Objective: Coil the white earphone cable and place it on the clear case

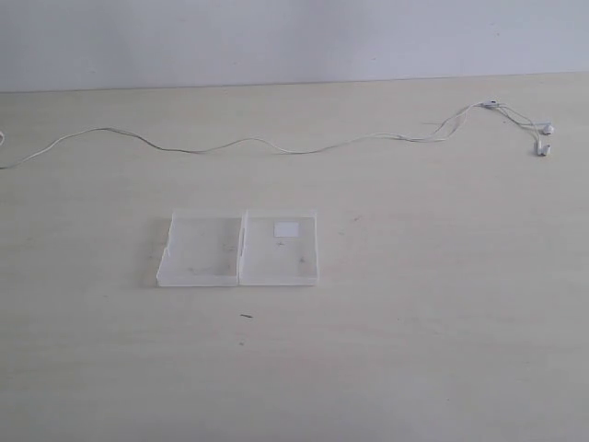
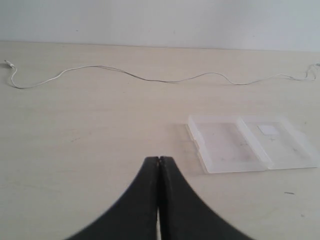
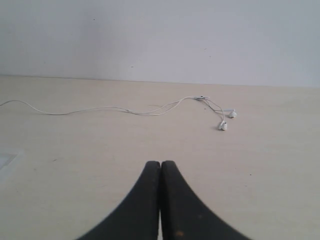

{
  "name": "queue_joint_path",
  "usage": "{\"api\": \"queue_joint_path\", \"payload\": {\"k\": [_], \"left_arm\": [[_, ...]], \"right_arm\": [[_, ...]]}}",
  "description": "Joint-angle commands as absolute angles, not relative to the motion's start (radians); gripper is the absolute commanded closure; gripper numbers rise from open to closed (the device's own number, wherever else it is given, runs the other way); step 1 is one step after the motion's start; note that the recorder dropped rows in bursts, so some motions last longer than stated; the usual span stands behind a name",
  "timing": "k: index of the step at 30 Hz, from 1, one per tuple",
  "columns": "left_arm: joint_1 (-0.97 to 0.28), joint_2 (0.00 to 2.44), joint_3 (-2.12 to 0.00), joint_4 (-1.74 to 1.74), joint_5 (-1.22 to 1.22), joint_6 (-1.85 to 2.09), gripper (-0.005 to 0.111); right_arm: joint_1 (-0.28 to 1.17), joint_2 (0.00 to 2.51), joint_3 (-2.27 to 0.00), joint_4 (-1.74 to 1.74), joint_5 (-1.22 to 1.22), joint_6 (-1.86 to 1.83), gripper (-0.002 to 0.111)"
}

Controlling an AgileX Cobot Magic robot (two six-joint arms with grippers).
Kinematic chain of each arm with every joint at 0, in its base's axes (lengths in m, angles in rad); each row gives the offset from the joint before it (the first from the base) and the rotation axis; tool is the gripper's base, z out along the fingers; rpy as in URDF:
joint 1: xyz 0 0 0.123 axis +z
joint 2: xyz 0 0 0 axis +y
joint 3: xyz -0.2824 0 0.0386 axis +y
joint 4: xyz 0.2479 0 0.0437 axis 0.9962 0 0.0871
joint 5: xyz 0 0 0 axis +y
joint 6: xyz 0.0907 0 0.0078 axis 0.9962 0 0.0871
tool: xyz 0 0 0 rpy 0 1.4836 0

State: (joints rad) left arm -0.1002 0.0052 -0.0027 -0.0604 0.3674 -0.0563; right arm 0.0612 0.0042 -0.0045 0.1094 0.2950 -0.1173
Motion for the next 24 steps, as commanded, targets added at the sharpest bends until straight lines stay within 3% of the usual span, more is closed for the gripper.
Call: {"api": "queue_joint_path", "payload": {"k": [1, 24], "left_arm": [[-0.099, 0.000, 0.000, -0.059, 0.362, -0.061, 0.107], [-0.099, 0.000, 0.000, -0.059, 0.355, -0.021, 0.107]], "right_arm": [[0.055, 0.000, 0.000, 0.107, 0.287, -0.119, 0.108], [0.055, 0.000, 0.000, 0.107, 0.287, -0.119, 0.108]]}}
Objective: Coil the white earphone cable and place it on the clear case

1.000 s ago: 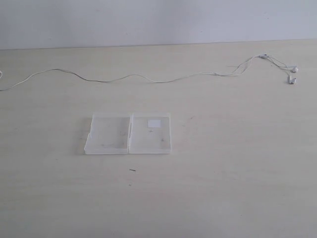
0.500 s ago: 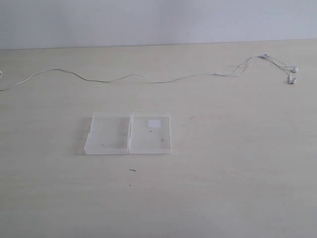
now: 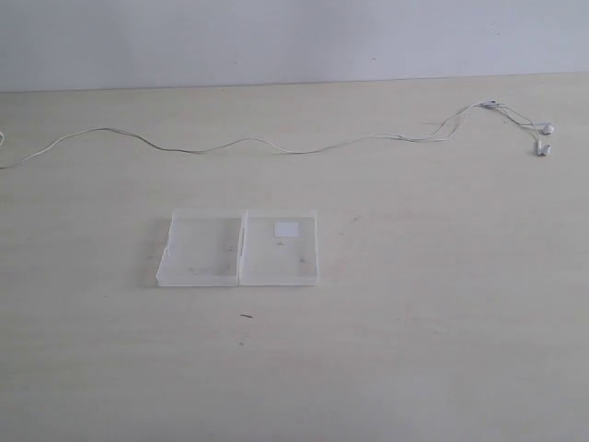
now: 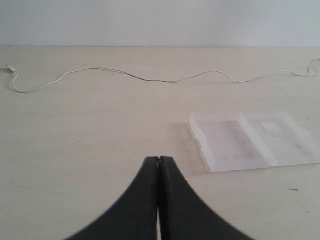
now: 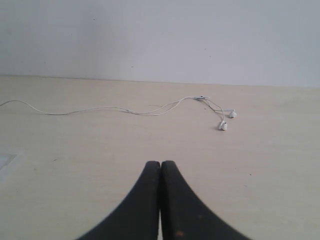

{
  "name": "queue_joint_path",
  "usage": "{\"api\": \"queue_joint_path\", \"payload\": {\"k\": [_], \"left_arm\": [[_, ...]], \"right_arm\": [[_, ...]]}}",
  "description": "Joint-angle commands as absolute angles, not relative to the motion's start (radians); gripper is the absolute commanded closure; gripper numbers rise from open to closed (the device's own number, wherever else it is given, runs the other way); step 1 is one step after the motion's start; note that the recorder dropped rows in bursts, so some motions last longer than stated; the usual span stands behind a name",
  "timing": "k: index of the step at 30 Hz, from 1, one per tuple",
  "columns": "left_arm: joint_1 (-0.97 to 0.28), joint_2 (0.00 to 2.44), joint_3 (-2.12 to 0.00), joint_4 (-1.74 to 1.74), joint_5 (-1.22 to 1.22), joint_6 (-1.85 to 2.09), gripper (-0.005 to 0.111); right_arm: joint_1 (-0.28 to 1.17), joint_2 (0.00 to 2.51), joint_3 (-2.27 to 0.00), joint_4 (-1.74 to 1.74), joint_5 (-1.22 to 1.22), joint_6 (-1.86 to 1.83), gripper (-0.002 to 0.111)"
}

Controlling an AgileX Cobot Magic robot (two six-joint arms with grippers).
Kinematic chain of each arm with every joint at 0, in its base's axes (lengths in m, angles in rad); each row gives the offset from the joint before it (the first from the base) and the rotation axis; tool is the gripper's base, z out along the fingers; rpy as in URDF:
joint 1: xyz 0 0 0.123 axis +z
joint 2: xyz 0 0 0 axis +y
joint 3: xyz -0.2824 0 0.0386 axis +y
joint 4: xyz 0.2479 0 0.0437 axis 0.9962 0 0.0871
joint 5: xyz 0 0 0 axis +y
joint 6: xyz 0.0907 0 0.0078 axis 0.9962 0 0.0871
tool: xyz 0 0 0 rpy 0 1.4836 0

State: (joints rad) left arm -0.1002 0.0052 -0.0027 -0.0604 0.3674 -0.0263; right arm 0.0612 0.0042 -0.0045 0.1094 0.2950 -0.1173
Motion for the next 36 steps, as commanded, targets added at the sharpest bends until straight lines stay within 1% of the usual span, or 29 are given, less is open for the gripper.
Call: {"api": "queue_joint_path", "payload": {"k": [1, 10, 16, 19, 24, 31, 34, 36], "left_arm": [[-0.099, 0.000, 0.000, -0.059, 0.355, -0.023, 0.107], [-0.099, 0.000, 0.000, -0.059, 0.347, -0.023, 0.107], [-0.099, 0.000, 0.000, -0.197, 0.043, -0.127, 0.107], [-0.099, 0.000, 0.000, -0.256, -0.046, -0.181, 0.107], [-0.099, 0.000, 0.000, -0.274, -0.291, -0.260, 0.107], [-0.099, 0.000, 0.000, -0.274, -0.357, -0.260, 0.107], [-0.099, 0.000, 0.000, -0.274, -0.442, -0.267, 0.107], [-0.099, 0.000, 0.000, -0.346, -0.527, -0.274, 0.107]], "right_arm": [[0.055, 0.000, 0.000, 0.107, 0.287, -0.119, 0.108], [0.055, 0.000, 0.000, 0.107, 0.287, -0.119, 0.108], [0.055, 0.000, 0.000, 0.107, 0.287, -0.119, 0.108], [0.055, 0.000, 0.000, 0.107, 0.287, -0.119, 0.108], [0.055, 0.000, 0.000, 0.107, 0.287, -0.119, 0.108], [0.055, 0.000, 0.000, 0.107, 0.287, -0.119, 0.108], [0.055, 0.000, 0.000, 0.107, 0.287, -0.119, 0.108], [0.055, 0.000, 0.000, 0.107, 0.287, -0.119, 0.108]]}}
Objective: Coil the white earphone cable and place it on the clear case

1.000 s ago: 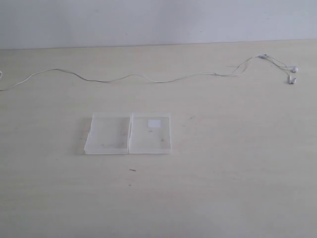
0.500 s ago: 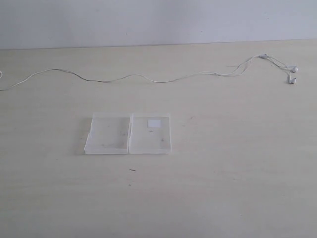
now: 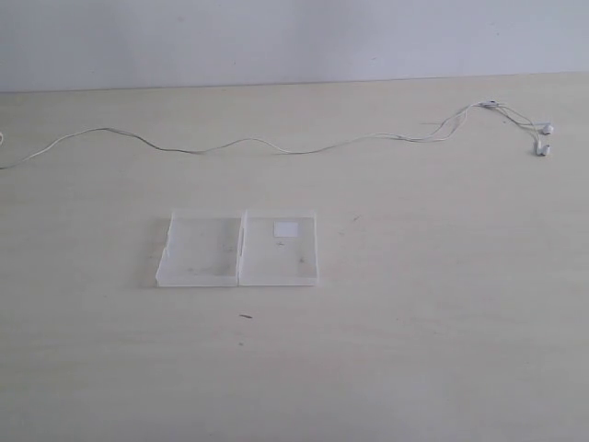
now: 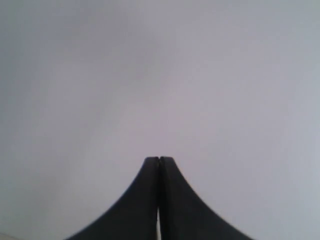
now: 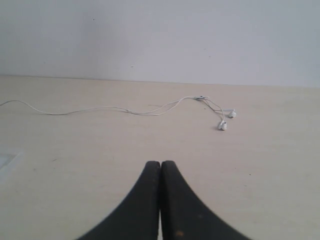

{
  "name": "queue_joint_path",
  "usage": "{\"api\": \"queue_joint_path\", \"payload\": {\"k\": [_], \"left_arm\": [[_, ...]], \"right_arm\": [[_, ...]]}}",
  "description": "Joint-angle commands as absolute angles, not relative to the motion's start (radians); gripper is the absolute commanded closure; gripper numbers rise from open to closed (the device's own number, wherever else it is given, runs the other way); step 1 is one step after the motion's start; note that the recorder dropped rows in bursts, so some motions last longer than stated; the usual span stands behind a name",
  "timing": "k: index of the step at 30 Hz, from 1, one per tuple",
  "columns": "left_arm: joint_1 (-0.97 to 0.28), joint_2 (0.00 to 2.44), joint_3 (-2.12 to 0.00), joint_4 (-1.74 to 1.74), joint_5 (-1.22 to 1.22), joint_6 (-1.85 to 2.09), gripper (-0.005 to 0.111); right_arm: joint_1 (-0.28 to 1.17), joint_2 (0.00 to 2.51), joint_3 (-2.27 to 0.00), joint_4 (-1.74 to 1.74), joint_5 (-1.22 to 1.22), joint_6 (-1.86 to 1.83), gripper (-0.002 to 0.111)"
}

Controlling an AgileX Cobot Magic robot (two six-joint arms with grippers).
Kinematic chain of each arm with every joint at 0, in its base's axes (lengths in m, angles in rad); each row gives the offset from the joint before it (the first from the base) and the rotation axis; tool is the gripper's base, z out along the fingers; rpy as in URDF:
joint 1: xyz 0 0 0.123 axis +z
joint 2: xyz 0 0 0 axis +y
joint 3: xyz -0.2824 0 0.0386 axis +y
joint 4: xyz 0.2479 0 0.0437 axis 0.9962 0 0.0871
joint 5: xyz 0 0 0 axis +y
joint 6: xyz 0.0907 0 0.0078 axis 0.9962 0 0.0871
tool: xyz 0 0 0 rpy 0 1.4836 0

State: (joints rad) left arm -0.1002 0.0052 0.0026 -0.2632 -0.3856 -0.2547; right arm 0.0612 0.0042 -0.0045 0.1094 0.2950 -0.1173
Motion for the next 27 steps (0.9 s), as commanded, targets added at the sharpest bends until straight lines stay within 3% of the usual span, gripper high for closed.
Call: {"api": "queue_joint_path", "payload": {"k": [1, 5, 17, 22, 27], "left_arm": [[-0.099, 0.000, -0.016, -0.403, -0.563, -0.274, 0.107], [-0.099, 0.161, -0.189, -0.451, -0.743, -0.130, 0.107], [-0.099, 1.082, -0.757, -0.103, -0.580, -0.189, 0.107], [-0.102, 1.440, -1.027, 0.095, -0.347, -0.195, 0.107], [-0.148, 1.727, -1.335, 0.300, 0.066, -0.212, 0.107]], "right_arm": [[0.055, 0.000, 0.000, 0.107, 0.287, -0.119, 0.108], [0.055, 0.000, 0.000, 0.107, 0.287, -0.119, 0.108], [0.055, 0.000, 0.000, 0.107, 0.287, -0.119, 0.108], [0.055, 0.000, 0.000, 0.107, 0.287, -0.119, 0.108], [0.055, 0.000, 0.000, 0.107, 0.287, -0.119, 0.108]]}}
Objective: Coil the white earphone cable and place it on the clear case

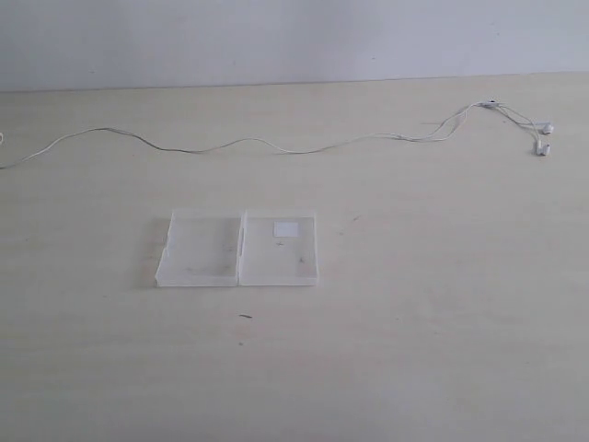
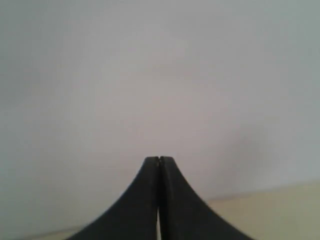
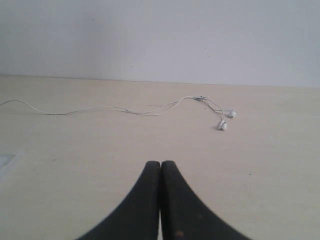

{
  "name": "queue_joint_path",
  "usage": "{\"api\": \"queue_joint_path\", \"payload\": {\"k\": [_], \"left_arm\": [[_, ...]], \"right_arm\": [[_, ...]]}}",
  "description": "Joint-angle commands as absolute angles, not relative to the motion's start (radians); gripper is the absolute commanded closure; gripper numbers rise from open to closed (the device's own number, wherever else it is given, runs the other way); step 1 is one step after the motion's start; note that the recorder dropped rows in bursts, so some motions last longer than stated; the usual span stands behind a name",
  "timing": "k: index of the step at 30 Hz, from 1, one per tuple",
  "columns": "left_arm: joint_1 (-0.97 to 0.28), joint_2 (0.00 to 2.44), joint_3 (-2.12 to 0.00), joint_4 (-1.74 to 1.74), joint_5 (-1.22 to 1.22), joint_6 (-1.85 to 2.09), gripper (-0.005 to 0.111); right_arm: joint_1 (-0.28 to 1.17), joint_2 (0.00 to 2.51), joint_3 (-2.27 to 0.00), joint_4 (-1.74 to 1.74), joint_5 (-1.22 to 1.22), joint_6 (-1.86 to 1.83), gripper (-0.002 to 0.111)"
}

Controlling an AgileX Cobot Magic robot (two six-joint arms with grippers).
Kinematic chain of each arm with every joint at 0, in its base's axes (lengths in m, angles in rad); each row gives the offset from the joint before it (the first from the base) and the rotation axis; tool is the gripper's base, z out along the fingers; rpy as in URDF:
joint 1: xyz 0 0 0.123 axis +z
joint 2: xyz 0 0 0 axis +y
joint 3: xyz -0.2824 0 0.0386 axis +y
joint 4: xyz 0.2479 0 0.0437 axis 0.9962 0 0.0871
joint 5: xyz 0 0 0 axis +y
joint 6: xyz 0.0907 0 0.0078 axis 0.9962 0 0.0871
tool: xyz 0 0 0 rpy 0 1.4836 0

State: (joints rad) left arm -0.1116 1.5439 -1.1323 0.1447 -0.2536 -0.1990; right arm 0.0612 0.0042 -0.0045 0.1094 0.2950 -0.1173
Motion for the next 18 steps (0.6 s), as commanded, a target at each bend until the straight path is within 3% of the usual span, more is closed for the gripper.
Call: {"api": "queue_joint_path", "payload": {"k": [1, 7, 13, 18], "left_arm": [[-0.160, 1.763, -1.399, 0.333, 0.141, -0.195, 0.107], [-0.275, 1.954, -1.711, 0.248, 0.527, 0.227, 0.107], [-0.389, 2.077, -1.898, 0.162, 0.655, 0.493, 0.107], [-0.400, 2.175, -2.007, 0.124, 0.811, 0.598, 0.107]], "right_arm": [[0.055, 0.000, 0.000, 0.107, 0.287, -0.119, 0.108], [0.055, 0.000, 0.000, 0.107, 0.287, -0.119, 0.108], [0.055, 0.000, 0.000, 0.107, 0.287, -0.119, 0.108], [0.055, 0.000, 0.000, 0.107, 0.287, -0.119, 0.108]]}}
